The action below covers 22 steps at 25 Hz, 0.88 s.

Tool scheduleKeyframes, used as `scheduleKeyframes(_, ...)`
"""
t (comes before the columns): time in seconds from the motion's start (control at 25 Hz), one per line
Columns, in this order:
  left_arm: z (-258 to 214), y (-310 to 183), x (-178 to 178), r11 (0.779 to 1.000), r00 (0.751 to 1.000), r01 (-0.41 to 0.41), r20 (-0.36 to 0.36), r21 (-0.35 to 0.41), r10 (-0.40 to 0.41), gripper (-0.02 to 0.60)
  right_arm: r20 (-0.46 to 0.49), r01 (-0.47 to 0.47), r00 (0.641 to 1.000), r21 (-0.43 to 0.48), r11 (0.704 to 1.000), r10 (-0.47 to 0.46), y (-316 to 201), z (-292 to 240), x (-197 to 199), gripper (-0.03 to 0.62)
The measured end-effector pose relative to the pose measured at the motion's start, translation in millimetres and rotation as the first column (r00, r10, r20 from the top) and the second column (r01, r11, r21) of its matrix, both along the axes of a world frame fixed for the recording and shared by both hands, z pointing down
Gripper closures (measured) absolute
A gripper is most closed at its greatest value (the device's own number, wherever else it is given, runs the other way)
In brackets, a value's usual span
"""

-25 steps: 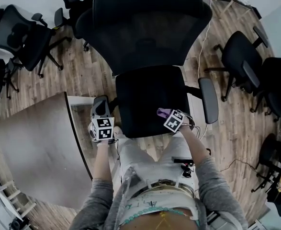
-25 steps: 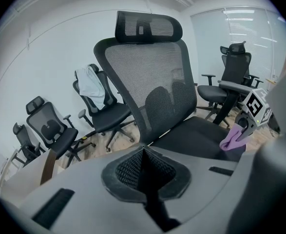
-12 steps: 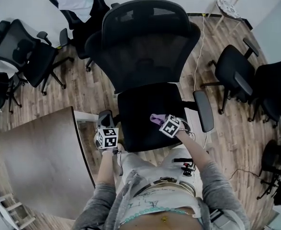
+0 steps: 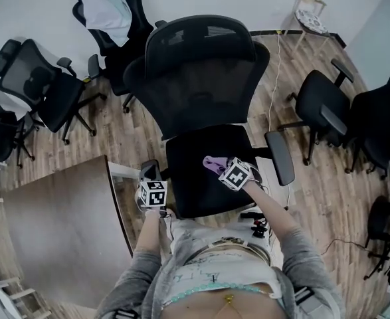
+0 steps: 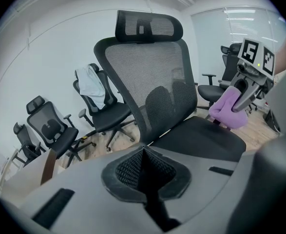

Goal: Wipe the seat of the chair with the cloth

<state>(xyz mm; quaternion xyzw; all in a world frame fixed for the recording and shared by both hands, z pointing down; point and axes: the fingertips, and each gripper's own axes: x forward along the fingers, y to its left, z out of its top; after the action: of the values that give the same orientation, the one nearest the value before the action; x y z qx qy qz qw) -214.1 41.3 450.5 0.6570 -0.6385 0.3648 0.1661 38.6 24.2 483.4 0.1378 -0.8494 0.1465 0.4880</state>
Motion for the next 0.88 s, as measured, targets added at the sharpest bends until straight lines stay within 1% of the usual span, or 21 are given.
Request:
scheduleKeyframes(0.12,-1.0,-2.5,-0.6,1.000,1.000,-0.001,0.004,0.006,0.001,0.578,0.026,-0.014,1.000,0.027,1.000,0.013,-5.3,-15.5,-2.7,0.546)
scheduleKeyframes(0.28,0.6,2.5,-1.0,1.000,1.000,-0.002,0.003,0.001,0.002,0.578,0.061,-0.034,0.998,0.028,0.999,0.033,-2.1,-30.0,-1.6,0.546)
scheduleKeyframes(0.36,-2.2,0.2,-1.8,1.000,1.000,-0.015,0.016,0.002,0.015,0.578,0.072,-0.038,0.997,0.037,0.999,0.036,-6.2,-37.5,-1.4,0.546)
scheduleKeyframes(0.44,-4.8,-3.8,4.6,0.999,0.999,-0.033,0.024,0.005,0.033,0.578,0.085,-0.038,0.996,0.044,0.998,0.034,-10.3,-46.1,0.4,0.546)
scheduleKeyframes(0.52,-9.4,-7.7,12.5,0.999,0.999,-0.033,0.011,0.019,0.032,0.578,0.099,-0.046,0.994,0.055,0.997,0.041,-17.4,-55.8,2.6,0.546)
scheduleKeyframes(0.68,-17.5,0.5,27.2,0.999,0.999,-0.034,-0.016,0.037,0.035,0.578,0.146,-0.103,0.985,0.055,0.993,0.094,-19.7,-69.1,7.0,0.546)
scheduleKeyframes(0.88,-45.2,3.1,49.9,0.996,0.997,-0.020,-0.069,0.087,0.026,0.578,0.196,-0.151,0.971,0.049,0.987,0.139,-19.9,-85.0,12.7,0.546)
